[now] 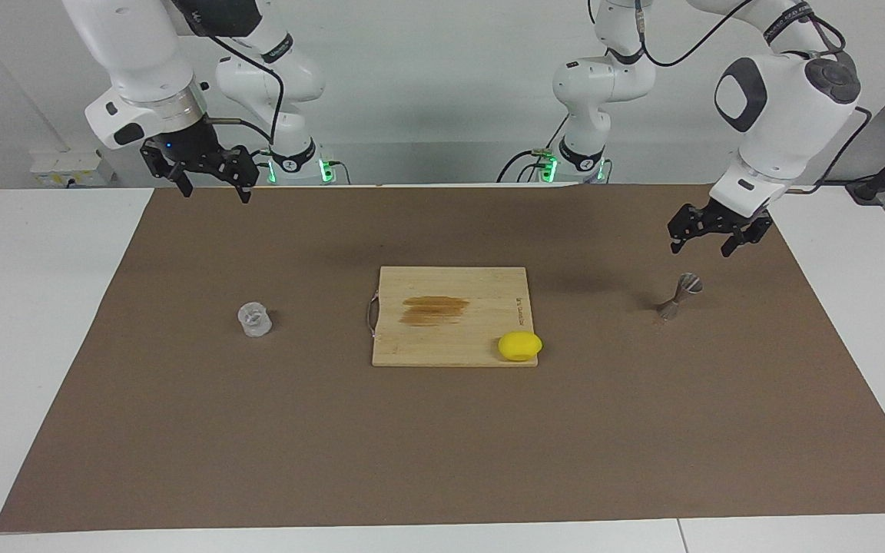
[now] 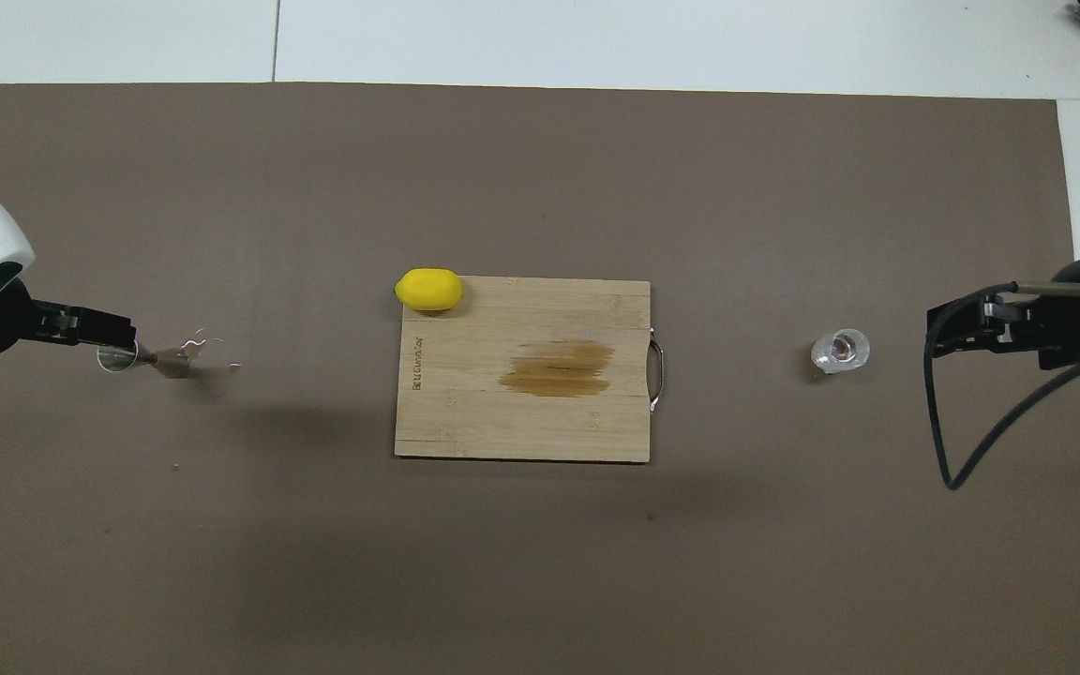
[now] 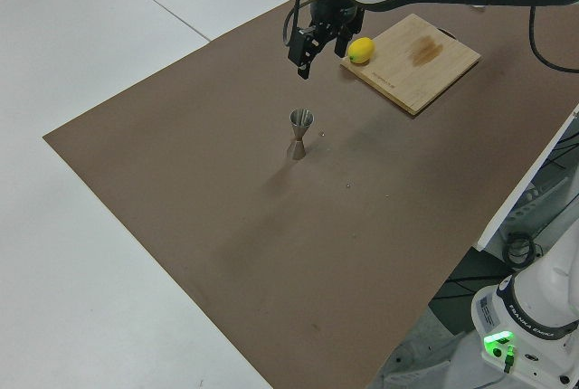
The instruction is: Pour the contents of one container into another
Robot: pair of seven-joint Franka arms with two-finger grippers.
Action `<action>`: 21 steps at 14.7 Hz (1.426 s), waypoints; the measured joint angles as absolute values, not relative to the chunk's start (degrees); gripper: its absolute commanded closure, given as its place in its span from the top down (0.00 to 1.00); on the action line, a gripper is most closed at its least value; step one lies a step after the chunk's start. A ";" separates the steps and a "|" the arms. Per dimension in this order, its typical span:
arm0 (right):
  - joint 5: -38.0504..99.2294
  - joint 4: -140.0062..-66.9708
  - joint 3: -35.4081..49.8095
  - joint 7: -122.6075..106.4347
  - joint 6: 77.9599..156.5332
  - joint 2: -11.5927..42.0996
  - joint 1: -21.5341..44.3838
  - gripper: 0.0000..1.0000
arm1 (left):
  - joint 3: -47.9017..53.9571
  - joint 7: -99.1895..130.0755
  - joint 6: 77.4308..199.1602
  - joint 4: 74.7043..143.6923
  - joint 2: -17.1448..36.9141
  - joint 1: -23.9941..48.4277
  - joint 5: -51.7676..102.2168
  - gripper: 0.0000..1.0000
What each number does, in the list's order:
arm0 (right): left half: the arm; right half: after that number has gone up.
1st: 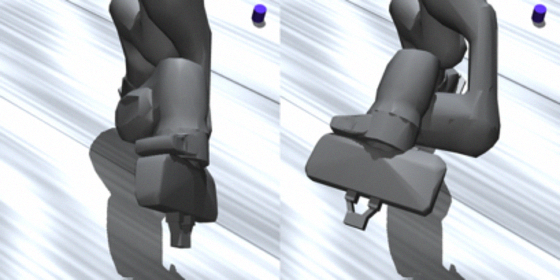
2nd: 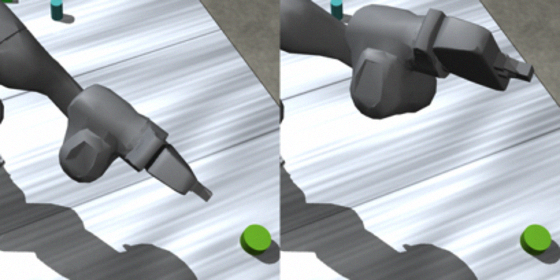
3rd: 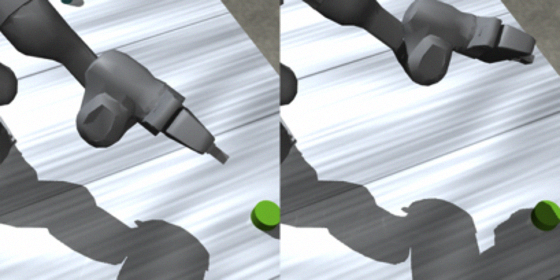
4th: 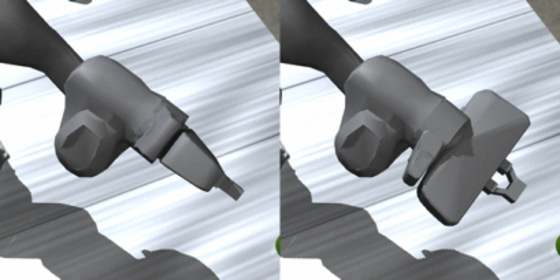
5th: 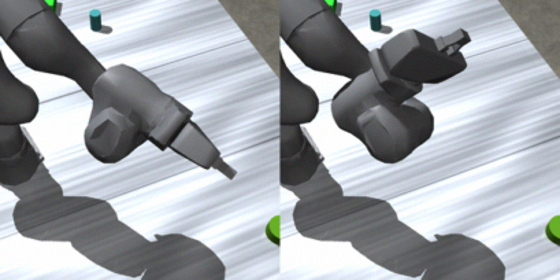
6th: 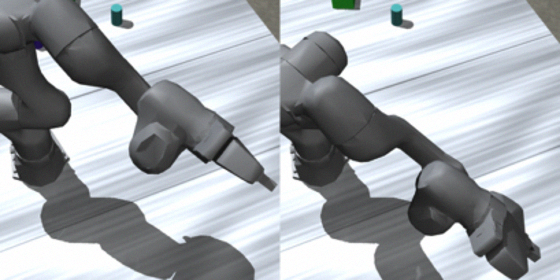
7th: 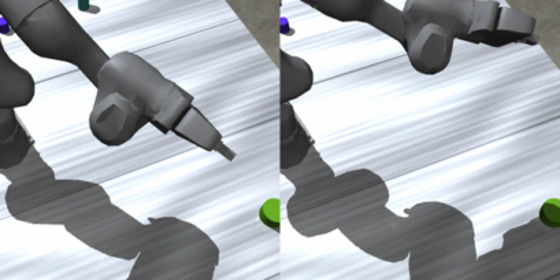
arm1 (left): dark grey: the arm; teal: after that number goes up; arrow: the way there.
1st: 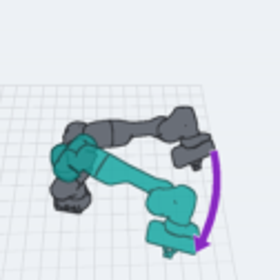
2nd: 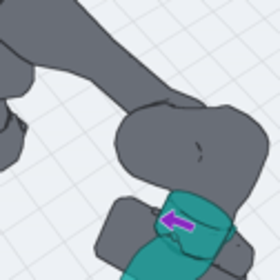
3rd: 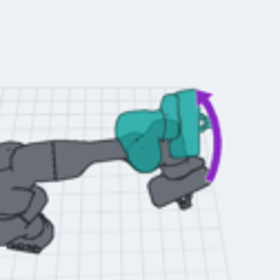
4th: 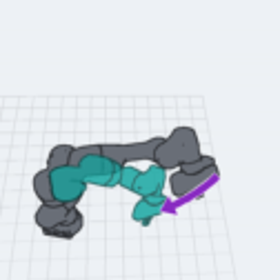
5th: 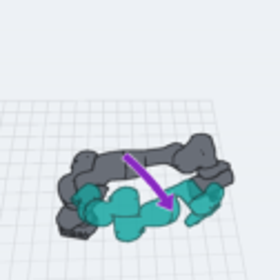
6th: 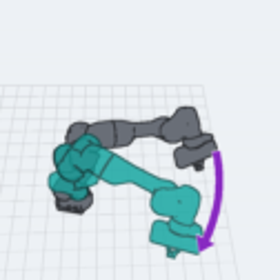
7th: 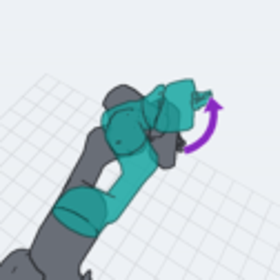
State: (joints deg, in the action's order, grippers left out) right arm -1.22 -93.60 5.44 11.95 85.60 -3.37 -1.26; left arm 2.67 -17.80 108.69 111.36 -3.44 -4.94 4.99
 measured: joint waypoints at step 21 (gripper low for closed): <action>-1.22 -93.60 5.44 11.96 85.60 -3.37 -1.26 0.99 | 1.84 -87.37 110.39 110.46 -0.56 -16.96 24.05 1.00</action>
State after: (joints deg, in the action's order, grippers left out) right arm -1.22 -93.60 5.44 11.96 85.60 -3.37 -1.26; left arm 1.84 -87.37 110.39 110.46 -0.56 -16.96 24.05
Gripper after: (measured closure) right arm 0.004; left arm 0.000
